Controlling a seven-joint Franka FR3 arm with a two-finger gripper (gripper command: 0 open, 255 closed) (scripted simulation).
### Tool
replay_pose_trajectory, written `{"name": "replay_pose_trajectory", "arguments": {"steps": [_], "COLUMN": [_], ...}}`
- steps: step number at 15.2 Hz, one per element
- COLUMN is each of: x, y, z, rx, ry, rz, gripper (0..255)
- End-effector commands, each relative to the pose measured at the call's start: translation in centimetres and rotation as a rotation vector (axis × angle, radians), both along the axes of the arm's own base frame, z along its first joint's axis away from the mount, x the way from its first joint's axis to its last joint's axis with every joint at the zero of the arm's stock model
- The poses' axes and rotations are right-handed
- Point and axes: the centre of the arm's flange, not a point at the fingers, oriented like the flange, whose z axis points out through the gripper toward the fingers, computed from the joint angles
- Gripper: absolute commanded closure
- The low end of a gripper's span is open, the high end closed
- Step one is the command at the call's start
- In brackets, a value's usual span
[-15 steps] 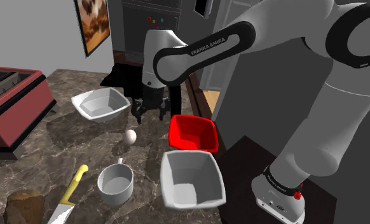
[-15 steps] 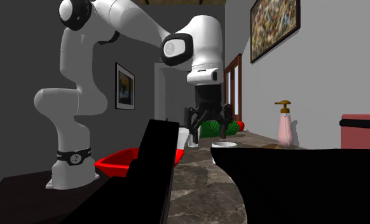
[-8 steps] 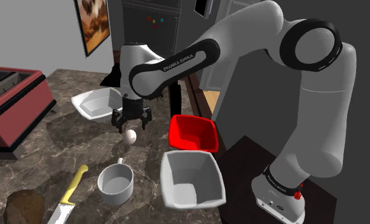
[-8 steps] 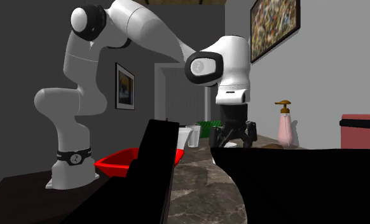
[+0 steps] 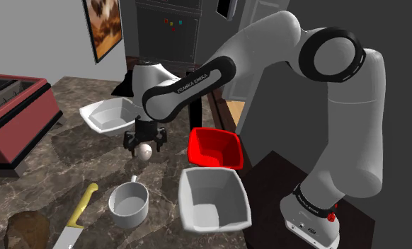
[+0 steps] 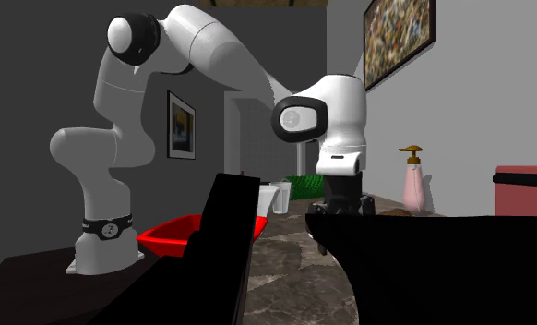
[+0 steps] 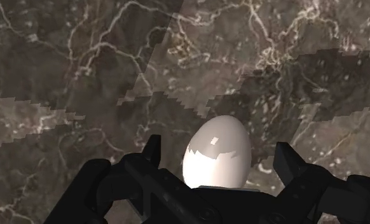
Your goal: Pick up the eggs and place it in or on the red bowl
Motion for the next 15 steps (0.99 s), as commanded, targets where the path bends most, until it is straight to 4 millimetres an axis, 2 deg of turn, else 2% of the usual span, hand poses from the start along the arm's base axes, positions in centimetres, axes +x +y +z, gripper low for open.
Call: {"name": "replay_pose_trajectory", "arguments": {"steps": [1, 7, 8, 15], "x": [0.00, 0.00, 0.00, -0.02], "y": [0.16, 0.16, 0.16, 0.17], "z": [-0.37, -0.37, -0.37, -0.36], "rx": [0.000, 0.000, 0.000, 0.000], "ry": [-0.001, -0.001, -0.001, -0.001], "rz": [0.000, 0.000, 0.000, 0.000], "gripper": [0, 0, 255, 255]}}
